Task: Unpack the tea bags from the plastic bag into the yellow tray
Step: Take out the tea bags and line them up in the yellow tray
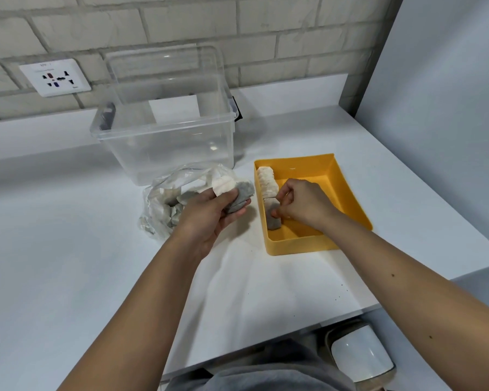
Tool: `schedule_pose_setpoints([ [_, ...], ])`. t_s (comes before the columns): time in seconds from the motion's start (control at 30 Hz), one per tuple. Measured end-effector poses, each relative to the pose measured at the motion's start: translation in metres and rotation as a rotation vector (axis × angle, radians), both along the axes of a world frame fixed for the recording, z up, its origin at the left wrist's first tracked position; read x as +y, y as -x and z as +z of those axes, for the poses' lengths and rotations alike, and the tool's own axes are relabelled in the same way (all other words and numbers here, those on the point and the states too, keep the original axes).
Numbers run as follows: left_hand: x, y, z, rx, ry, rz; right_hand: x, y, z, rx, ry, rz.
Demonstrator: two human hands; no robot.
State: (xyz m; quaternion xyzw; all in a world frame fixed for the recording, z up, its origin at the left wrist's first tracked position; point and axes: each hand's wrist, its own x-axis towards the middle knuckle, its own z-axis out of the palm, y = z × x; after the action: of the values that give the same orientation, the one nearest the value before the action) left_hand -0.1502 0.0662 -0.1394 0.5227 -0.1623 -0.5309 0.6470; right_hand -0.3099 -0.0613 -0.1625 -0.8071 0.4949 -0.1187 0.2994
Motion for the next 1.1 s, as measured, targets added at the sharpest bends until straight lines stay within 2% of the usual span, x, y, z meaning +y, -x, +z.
schedule_pose_setpoints([
  [0.07, 0.0, 0.002, 0.0, 0.0, -0.002, -0.007, 0.005, -0.001, 0.01, -0.195, 0.035, -0.072],
  [0.1, 0.0, 0.002, 0.0, 0.0, -0.004, -0.013, 0.01, -0.002, 0.018, -0.327, -0.019, -0.097],
  [0.17, -0.001, 0.005, -0.001, -0.001, -0.005, -0.03, 0.023, -0.006, 0.033, -0.507, -0.261, -0.062],
  [0.23, -0.001, 0.007, 0.0, -0.02, 0.0, -0.05, 0.033, -0.01, 0.041, -0.558, -0.379, 0.022],
  [0.37, 0.001, 0.009, 0.005, -0.039, 0.004, -0.077, 0.034, -0.014, 0.045, -0.605, -0.227, 0.042],
  [0.53, 0.005, 0.003, 0.005, -0.06, -0.053, -0.042, 0.026, 0.003, 0.058, -0.639, -0.249, 0.067],
  [0.63, 0.007, -0.003, 0.008, -0.135, -0.067, 0.006, 0.014, 0.02, 0.066, -0.554, -0.227, 0.087],
  [0.77, 0.004, -0.003, 0.012, -0.293, -0.086, 0.039, 0.004, 0.028, 0.052, -0.127, -0.274, 0.241],
  [0.83, 0.003, 0.0, 0.012, -0.348, -0.09, 0.026, 0.005, 0.022, 0.038, -0.013, -0.224, 0.278],
  [0.93, 0.003, 0.002, 0.009, -0.38, -0.092, -0.005, 0.008, 0.011, 0.022, 0.027, -0.053, 0.291],
  [1.1, 0.005, 0.001, 0.006, -0.371, -0.096, -0.011, 0.007, 0.001, 0.013, -0.005, 0.091, 0.298],
])
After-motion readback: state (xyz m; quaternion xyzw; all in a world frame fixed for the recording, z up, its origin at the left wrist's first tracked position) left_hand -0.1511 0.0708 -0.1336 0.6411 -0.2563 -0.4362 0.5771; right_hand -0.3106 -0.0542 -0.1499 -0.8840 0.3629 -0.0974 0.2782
